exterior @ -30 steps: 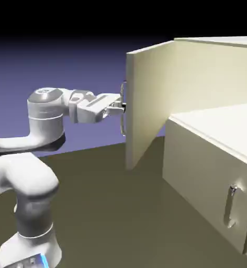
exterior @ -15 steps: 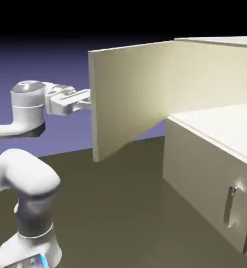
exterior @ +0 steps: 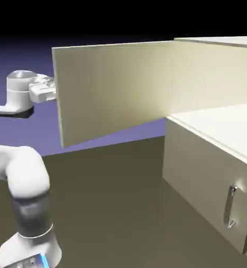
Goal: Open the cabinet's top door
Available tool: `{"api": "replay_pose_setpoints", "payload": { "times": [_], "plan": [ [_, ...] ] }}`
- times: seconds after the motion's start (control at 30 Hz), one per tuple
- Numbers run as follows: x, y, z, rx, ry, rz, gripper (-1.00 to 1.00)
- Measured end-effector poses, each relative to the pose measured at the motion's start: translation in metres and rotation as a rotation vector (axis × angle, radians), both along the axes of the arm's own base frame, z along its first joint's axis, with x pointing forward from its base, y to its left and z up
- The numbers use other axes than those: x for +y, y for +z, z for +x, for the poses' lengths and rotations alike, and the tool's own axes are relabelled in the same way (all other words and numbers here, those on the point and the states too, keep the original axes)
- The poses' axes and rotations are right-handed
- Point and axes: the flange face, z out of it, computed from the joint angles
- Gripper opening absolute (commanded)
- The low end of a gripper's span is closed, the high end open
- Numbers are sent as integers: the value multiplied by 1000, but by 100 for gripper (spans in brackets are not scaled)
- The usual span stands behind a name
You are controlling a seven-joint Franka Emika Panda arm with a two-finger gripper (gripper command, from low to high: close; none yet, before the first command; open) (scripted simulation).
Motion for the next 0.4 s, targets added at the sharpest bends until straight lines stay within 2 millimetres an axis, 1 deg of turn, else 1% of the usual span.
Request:
{"api": "replay_pose_setpoints", "payload": {
  "times": [0.2,0.4],
  "plan": [
    [53,0,4,0,-106,0,-100],
    [102,0,13,0,-205,0,-100]
  ]
}}
